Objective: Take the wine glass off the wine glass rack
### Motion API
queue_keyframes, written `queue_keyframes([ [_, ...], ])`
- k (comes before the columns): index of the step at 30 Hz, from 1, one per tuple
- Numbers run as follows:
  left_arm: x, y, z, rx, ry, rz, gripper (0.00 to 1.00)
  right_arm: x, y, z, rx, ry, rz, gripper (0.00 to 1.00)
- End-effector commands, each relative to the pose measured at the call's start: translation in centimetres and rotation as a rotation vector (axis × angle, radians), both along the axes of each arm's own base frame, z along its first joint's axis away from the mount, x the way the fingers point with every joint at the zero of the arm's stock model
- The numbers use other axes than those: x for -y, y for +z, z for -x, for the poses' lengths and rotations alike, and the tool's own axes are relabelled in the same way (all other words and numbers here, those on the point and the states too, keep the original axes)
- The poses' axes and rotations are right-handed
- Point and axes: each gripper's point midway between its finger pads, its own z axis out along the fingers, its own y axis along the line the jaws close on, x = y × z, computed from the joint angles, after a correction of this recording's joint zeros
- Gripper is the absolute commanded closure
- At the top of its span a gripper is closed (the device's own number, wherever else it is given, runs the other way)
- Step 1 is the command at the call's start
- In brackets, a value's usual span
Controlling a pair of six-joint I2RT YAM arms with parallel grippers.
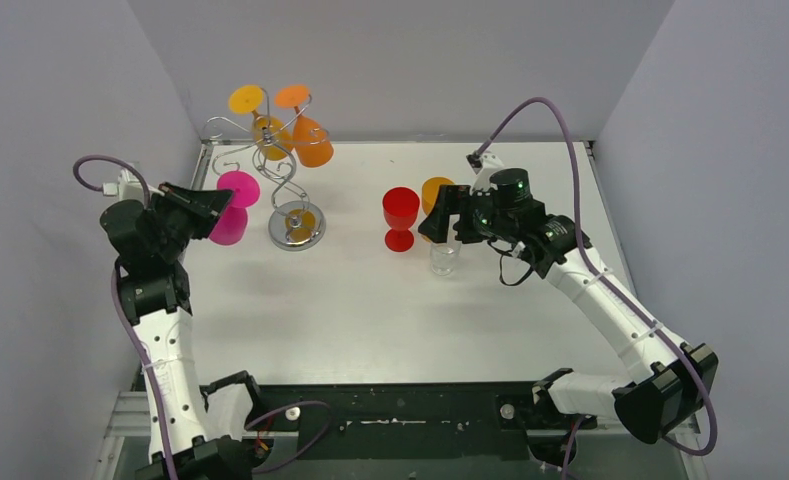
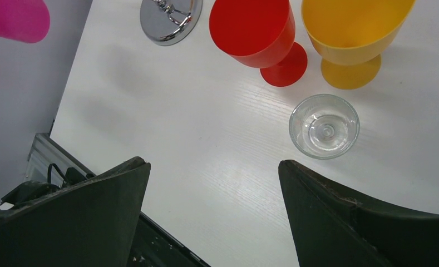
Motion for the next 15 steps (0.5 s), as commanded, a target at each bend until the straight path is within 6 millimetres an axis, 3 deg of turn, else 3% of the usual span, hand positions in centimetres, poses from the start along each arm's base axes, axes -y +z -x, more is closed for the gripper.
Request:
queue_keyframes([
  [1, 1.6, -0.5, 1.2, -0.007, -0.065, -0.068, 1.0, -0.3, 2.0, -0.5, 0.041, 0.006, -0.029, 0.1],
  [7, 5.3, -0.4, 2.5, 0.075, -0.238, -0.122, 1.0, -0.7, 1.7, -0.4, 0.025, 0.012, -0.05, 0.1],
  [15, 11.9, 0.5, 5.9, 0.267, -0.549, -0.083, 1.0, -3.1, 3.0, 0.7, 0.05, 0.116, -0.202, 0.1],
])
